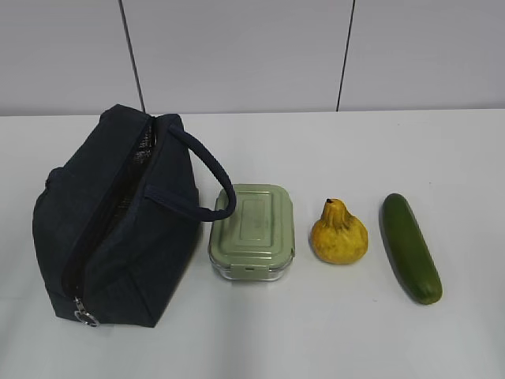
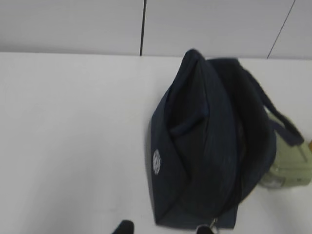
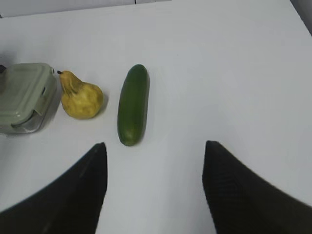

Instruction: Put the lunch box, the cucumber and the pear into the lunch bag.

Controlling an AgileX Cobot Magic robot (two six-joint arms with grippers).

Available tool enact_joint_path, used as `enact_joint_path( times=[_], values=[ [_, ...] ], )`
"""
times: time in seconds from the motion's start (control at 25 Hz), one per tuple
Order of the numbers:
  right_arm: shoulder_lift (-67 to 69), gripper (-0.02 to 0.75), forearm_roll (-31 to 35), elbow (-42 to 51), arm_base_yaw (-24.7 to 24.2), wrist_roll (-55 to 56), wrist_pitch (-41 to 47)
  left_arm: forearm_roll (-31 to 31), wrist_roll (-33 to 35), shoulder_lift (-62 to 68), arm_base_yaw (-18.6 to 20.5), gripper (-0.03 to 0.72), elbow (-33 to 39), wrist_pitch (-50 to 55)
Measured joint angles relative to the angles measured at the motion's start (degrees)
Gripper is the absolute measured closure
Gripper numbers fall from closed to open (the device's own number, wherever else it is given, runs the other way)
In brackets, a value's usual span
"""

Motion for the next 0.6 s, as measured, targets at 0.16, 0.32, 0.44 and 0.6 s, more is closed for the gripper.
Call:
enact_joint_path(
  times=[0.16,0.32,0.44,0.6],
  values=[
    [7.4,0.261,0.9,0.0,0.0,0.0,-8.1,-1.2,0.0,8.4,-0.2,0.446,-0.5,-11.0],
    [16.8,0.261,-0.3,-0.2,0.0,0.0,-17.8,-2.4,0.0,17.3,-0.4,0.446,-1.7,-16.6],
    [24.9,0.261,-1.6,-2.1,0.0,0.0,-21.2,-3.1,1.4,23.9,-0.6,0.446,-4.2,-17.5],
    [33.3,0.261,-2.9,-6.3,0.0,0.0,-23.6,-8.8,9.1,32.0,-0.9,0.446,-9.0,-15.3]
  ],
)
